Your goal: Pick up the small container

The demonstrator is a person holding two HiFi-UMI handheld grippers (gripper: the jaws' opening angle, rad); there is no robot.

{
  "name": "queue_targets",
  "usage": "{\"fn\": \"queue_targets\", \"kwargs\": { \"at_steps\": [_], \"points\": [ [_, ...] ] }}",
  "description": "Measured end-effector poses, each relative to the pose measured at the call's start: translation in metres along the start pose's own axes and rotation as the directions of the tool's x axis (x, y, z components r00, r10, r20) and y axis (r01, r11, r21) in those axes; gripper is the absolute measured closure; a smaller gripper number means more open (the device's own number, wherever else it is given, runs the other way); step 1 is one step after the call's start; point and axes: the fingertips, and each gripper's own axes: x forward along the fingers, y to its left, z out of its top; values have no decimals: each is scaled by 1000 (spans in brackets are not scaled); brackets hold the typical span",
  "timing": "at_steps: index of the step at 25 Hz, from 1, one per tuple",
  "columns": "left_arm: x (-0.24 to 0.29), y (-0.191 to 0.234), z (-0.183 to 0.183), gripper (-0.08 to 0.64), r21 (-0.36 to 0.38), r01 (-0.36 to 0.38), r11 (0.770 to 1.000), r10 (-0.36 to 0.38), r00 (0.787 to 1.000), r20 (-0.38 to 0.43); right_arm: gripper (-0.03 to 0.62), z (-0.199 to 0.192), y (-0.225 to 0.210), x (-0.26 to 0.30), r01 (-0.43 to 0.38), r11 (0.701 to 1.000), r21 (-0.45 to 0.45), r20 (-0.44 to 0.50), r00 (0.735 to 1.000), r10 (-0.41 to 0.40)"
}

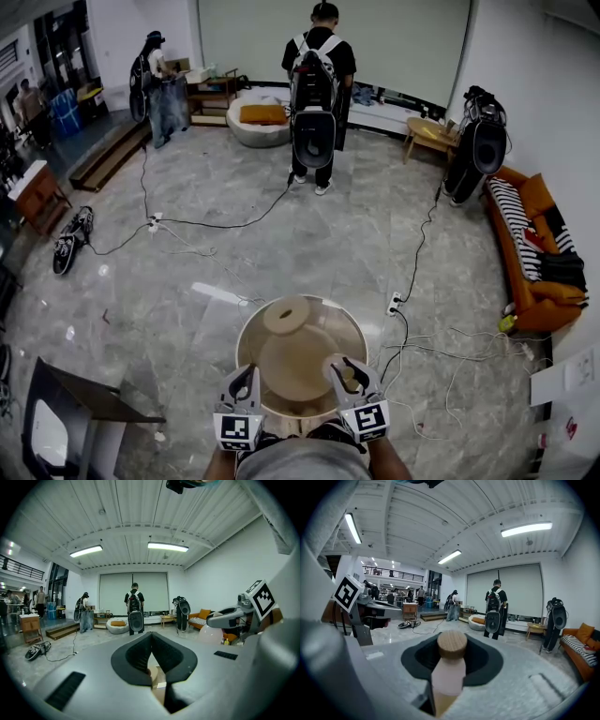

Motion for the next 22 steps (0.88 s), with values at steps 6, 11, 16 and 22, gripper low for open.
{"fn": "queue_targets", "kwargs": {
  "at_steps": [6,11,16,22],
  "points": [
    [2,3,0,541,23,4,1000,-4,1000,0,476,8,1,4,-11,1000,-1,1,1000,11],
    [5,1,-1,541,22,0,1000,0,1000,3,476,5,-2,6,-16,1000,-4,3,1000,16],
    [7,3,-2,541,15,-3,1000,3,1000,-4,476,6,-1,10,-26,1000,-3,1,1000,26],
    [10,8,-3,541,16,-6,1000,6,1000,-5,476,9,0,16,-30,1000,-2,8,1000,30]
  ]
}}
